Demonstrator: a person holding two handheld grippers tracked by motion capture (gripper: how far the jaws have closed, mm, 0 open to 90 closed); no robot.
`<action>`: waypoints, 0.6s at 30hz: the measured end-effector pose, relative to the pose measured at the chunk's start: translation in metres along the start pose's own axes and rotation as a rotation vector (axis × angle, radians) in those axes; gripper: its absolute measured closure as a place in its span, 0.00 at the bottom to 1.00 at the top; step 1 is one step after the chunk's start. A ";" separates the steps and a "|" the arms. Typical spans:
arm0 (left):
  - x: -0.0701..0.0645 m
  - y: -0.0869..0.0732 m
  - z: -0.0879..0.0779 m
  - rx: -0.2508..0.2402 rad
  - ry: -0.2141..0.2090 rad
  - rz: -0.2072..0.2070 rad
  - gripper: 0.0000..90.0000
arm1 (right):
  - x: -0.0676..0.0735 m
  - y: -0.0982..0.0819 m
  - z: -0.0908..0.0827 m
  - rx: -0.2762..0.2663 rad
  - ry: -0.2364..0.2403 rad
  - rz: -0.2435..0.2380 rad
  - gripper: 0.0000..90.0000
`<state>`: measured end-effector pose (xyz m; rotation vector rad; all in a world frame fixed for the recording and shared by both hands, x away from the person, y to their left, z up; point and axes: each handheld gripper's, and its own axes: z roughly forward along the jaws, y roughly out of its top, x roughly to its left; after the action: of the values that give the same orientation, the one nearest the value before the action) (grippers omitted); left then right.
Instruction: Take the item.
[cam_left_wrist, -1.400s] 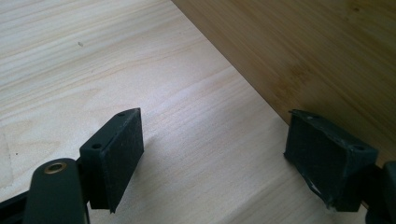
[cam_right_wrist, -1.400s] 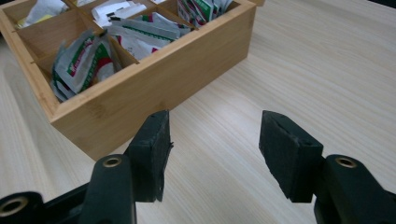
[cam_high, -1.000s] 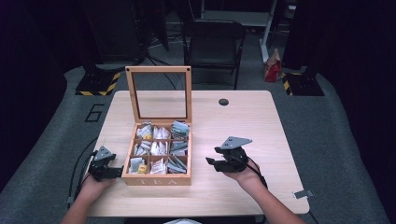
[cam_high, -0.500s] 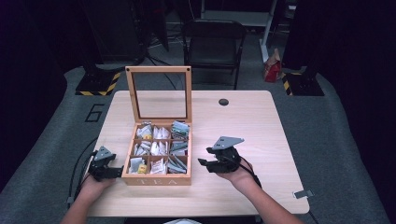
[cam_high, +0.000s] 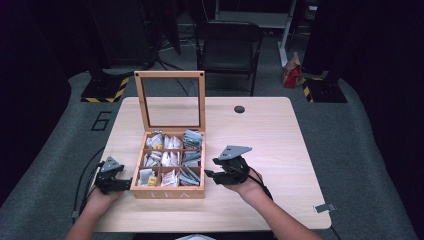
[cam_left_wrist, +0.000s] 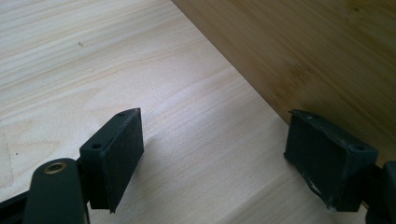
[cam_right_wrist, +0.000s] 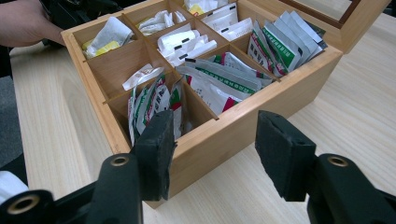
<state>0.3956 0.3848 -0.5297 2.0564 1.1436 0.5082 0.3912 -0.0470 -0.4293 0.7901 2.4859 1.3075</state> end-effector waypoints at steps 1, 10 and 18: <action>0.000 0.000 0.000 0.000 0.000 0.000 0.21 | 0.000 0.000 0.000 0.000 0.000 0.000 0.52; 0.000 0.000 0.000 0.000 0.000 0.000 0.21 | 0.001 0.003 0.006 -0.006 0.007 0.010 0.59; 0.000 0.000 0.000 0.000 0.000 0.000 0.21 | 0.004 0.006 0.014 -0.006 0.018 0.003 0.61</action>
<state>0.3956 0.3848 -0.5297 2.0565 1.1434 0.5078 0.3963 -0.0321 -0.4327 0.7841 2.4946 1.3282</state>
